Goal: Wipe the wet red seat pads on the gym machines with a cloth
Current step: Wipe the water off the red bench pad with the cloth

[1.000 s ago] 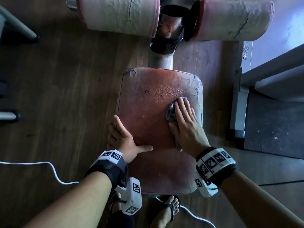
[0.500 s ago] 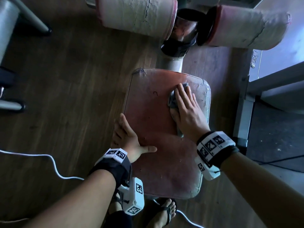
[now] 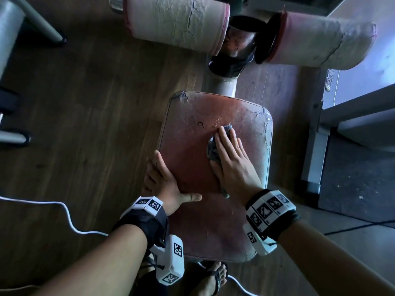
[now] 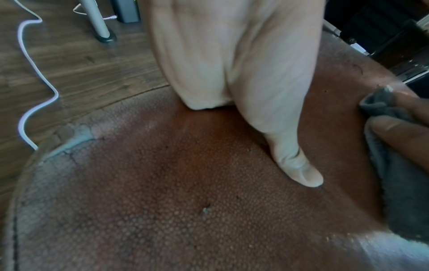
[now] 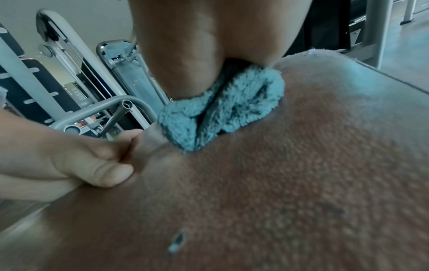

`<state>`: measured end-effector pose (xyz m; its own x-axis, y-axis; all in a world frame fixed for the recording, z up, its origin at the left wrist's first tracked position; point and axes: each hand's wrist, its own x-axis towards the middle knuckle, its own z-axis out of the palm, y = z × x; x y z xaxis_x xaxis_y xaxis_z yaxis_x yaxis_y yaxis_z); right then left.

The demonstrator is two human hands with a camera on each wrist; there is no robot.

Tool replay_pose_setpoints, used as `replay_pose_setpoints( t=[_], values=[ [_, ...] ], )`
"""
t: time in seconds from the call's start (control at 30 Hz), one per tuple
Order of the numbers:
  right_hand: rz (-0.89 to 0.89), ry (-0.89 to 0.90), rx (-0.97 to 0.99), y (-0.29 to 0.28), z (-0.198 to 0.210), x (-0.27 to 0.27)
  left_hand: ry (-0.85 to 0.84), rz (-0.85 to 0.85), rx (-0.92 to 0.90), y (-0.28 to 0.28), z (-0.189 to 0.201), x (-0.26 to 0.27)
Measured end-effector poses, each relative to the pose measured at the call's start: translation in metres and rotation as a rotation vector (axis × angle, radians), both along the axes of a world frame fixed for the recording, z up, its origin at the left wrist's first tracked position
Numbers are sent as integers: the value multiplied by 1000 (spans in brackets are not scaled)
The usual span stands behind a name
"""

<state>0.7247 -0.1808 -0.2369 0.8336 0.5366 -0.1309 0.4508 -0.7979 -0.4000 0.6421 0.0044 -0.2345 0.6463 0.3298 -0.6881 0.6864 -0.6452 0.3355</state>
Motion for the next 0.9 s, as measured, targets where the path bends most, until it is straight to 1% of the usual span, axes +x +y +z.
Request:
replay_pose_setpoints(
  t=[0.07,0.2,0.3,0.43,0.57,0.67,0.77,0.9],
  values=[
    [4,1,-12,1,0,-4,8,12,5,-1,0,0],
    [68,-2,-32,-5,-1,-17,2,2,18,-2,-2,-1],
    [82,8,-9,-4,-1,-6,15,11,10,-1,-2,0],
    [42,14,27,6,-2,11,38,20,12,-2,-2,2],
    [-8,22,31,3,0,-10,37,32,19,-3,-2,1],
    [13,28,-1,-1,1,-23,9,15,3,-1,-3,-1],
    [45,30,10,1,0,-8,-4,12,-5,-1,-2,0],
    [74,-25,4,15,-2,35,11,10,3,0,-2,0]
  ],
)
